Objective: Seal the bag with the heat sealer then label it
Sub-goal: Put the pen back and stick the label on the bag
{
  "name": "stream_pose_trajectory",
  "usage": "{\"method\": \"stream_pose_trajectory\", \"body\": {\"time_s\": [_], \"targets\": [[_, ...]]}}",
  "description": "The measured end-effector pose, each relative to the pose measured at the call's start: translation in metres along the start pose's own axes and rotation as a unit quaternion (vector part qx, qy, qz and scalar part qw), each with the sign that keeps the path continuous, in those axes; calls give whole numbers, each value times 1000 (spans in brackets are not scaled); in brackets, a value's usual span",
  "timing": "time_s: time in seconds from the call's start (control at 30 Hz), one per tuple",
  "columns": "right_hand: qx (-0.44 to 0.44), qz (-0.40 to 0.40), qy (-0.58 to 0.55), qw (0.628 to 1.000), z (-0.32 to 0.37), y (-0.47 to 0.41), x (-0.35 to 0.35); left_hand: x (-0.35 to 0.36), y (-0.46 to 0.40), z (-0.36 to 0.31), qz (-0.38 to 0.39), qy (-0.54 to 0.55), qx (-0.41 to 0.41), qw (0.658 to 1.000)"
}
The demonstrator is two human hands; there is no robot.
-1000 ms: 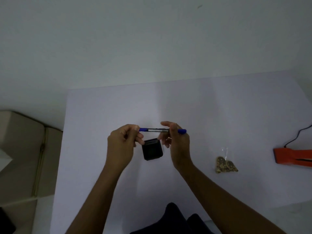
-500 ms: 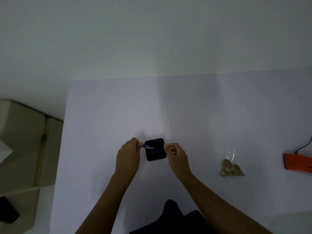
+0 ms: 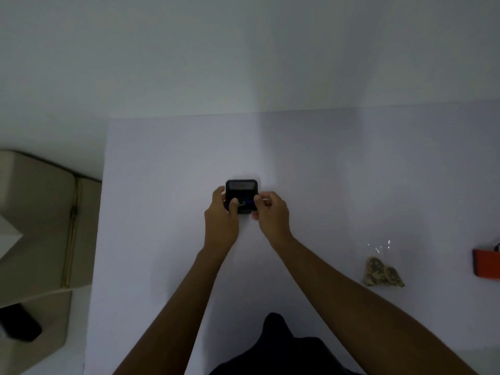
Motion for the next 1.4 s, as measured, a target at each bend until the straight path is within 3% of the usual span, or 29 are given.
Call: {"method": "stream_pose_trajectory", "body": {"time_s": [0.43,0.63,0.77,0.87,0.97,1.17,1.4], "targets": [[-24,33,14,999,36,-44,-1,6,-48,-19,-1,-41,25,999],[-42,7,34,999,0,-19,-32,29,9,-20,-29,-164,132,977],[-30,-8,37,999,-48,11,-67,71,71,-8,88,-126,71,986],[-4,-36,67,997,-97,33,-98,106,113,17,189,-141,32,971],[32,-56,74,995,-145,50,-125,135,142,41,235,-148,12,961],[34,-13,92,995,-215,73,-146,165,165,73,234,-168,-26,957],[-13,49,92,994,-241,78,-147,180,171,81,189,-213,-15,959]]}}
Point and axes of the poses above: each hand's wrist, its own y-axis away from the middle knuckle, its own x-axis out of the palm, z = x × y, the point moved 3 cm from there along -y, towards the middle knuckle, and after that the axes turned 13 degrees about y, right-handed, at the moved point
